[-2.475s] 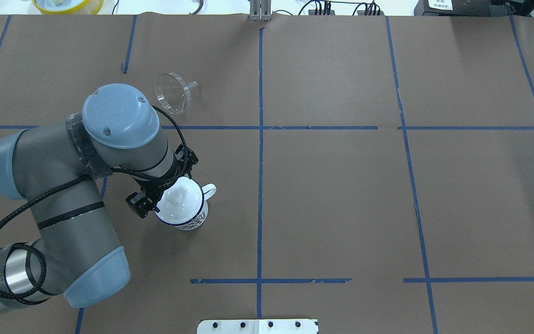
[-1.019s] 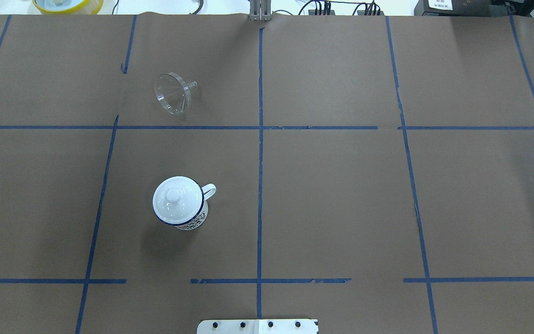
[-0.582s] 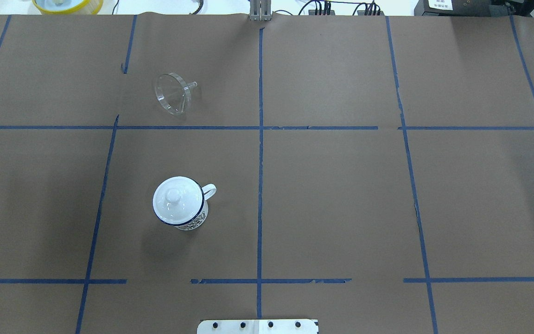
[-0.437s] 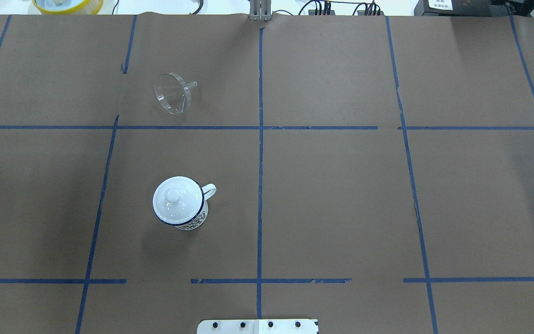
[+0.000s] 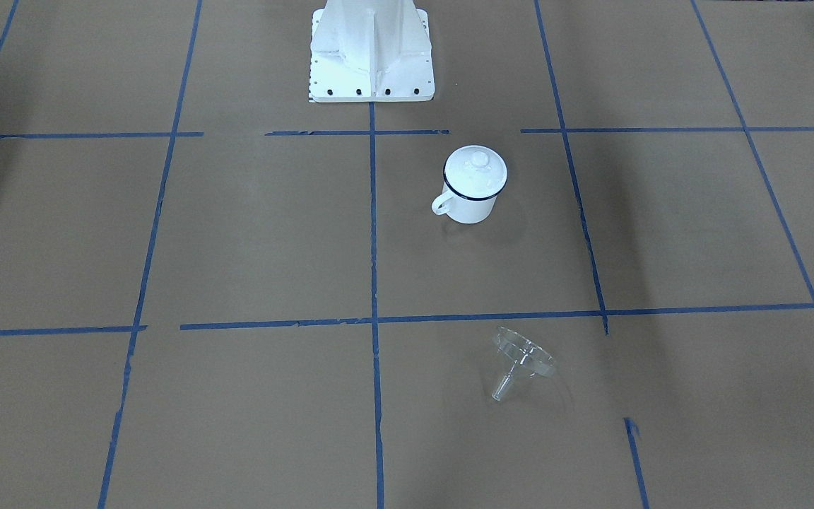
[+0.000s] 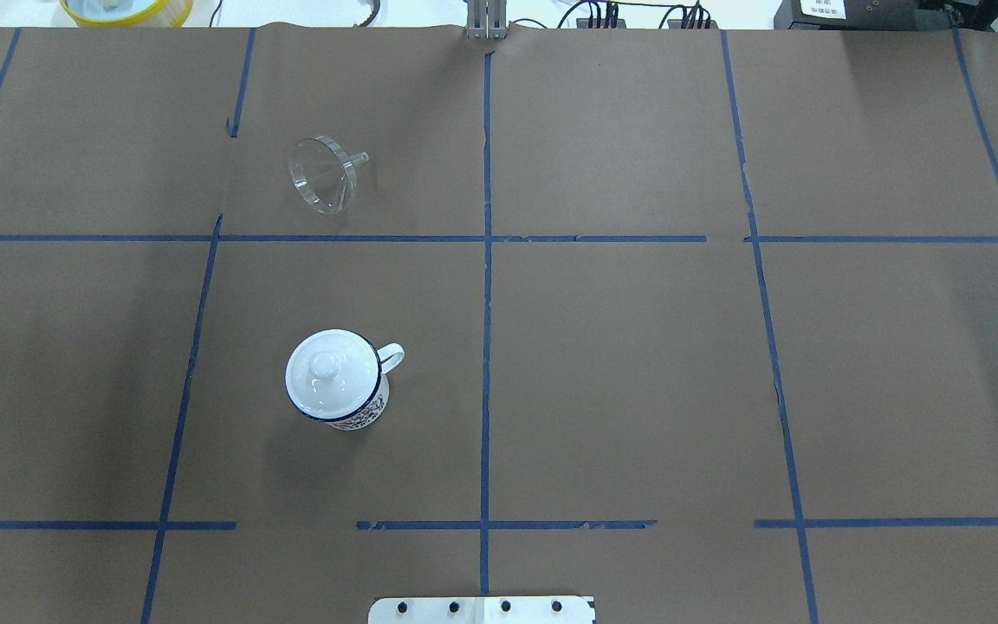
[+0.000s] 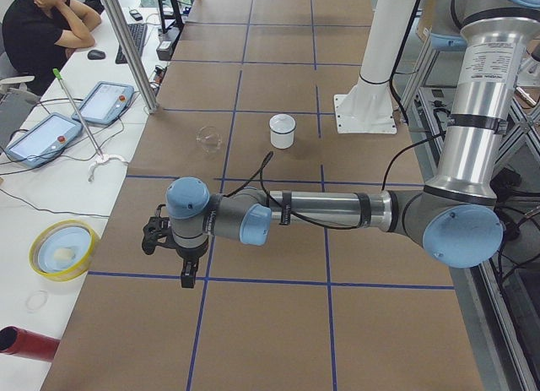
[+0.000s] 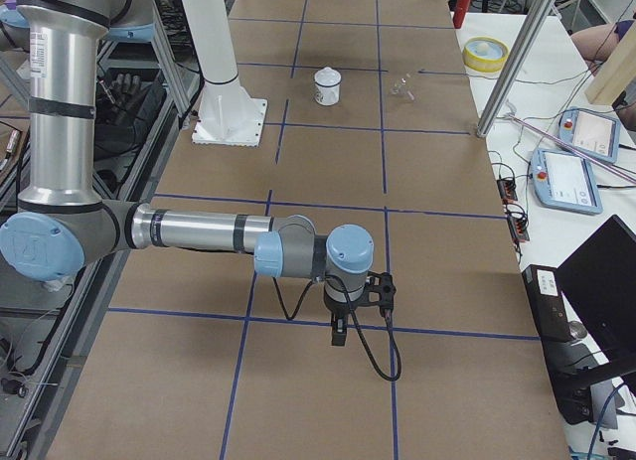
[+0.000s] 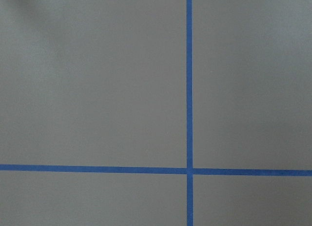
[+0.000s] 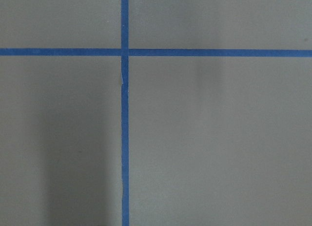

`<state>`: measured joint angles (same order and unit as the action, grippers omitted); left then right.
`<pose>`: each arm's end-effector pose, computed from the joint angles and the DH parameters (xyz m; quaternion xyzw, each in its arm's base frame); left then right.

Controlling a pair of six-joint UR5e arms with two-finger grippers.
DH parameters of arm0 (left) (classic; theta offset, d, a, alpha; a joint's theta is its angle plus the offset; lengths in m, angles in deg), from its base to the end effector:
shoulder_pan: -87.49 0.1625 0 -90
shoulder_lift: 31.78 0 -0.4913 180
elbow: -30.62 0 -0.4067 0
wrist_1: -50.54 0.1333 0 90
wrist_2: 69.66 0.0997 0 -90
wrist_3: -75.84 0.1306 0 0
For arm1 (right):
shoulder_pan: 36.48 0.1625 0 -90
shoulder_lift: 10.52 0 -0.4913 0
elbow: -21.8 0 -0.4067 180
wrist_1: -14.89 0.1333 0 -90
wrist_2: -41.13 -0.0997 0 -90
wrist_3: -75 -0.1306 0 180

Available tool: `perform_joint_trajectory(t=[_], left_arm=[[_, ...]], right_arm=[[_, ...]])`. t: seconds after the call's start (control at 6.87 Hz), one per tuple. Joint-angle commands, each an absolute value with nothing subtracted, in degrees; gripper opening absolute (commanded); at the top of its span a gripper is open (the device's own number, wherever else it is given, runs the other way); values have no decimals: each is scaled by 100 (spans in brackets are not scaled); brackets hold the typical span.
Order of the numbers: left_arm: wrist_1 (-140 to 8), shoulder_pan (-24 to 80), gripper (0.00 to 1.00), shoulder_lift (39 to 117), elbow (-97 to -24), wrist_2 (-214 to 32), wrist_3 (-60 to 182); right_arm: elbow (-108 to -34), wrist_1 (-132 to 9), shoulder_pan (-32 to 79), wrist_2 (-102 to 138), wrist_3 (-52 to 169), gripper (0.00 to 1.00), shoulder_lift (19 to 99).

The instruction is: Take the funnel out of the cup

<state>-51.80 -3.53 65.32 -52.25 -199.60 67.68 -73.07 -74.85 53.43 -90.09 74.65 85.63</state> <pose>-0.0599 -0.5852 0.7268 0.0794 0.3452 -0.0383 0.9344 0.0465 -0.4520 0.7601 -0.0097 -0.3520 0.0053 0.9360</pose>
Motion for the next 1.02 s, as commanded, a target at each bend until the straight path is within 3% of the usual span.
perform_joint_trajectory(t=[0.0, 0.87], left_arm=[[-5020, -339, 100, 6568, -5252, -20129, 6758], [-3332, -628, 100, 6868, -5357, -20474, 7628]], right_arm=[[-7312, -7485, 5343, -9009, 7465, 100, 8563], [-7312, -7485, 5343, -9009, 7465, 100, 8563]])
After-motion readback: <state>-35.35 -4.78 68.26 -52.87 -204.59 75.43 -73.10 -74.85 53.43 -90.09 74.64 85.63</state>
